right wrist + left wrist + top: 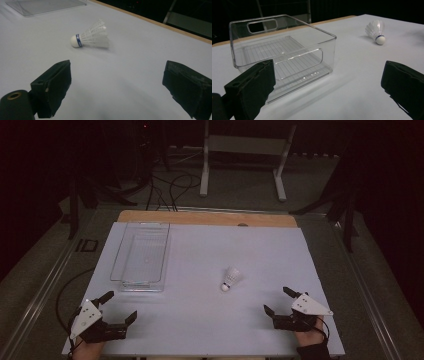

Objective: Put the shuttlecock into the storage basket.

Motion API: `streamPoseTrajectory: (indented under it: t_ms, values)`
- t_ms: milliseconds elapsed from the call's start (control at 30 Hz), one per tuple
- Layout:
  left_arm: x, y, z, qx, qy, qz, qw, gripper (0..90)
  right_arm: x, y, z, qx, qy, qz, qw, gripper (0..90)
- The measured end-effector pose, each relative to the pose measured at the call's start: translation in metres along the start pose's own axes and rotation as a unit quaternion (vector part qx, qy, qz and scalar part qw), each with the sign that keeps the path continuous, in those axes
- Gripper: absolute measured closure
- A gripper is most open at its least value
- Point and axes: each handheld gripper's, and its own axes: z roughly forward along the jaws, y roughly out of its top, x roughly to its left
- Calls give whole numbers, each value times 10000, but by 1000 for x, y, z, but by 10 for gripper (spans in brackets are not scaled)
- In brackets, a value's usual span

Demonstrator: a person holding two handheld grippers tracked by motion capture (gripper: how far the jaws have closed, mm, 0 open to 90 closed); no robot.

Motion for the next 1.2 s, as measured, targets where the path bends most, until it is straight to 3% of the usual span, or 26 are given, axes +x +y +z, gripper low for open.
streamPoseTrajectory:
  t_ms: [333,433,567,800,967,1200]
  values:
    - [0,1,1,14,-58,6,10000,5,0,2,-1,-49,-13,-9,10000,85]
    - [1,5,0,3,-183,-123,9998,5,0,2,-1,-78,-16,1,10000,85]
    - [2,13,-2,-3,-173,-99,9998,5,0,3,-2,-101,-76,-30,9999,85]
    - [5,24,-2,207,-324,-90,9992,5,2,5,-2,-118,-117,-80,9998,85]
    - [6,37,-2,318,-367,86,9988,5,1,5,-2,-138,-128,-59,9998,85]
    - [4,54,0,519,-570,382,9963,5,2,5,-2,-137,-119,-59,9998,85]
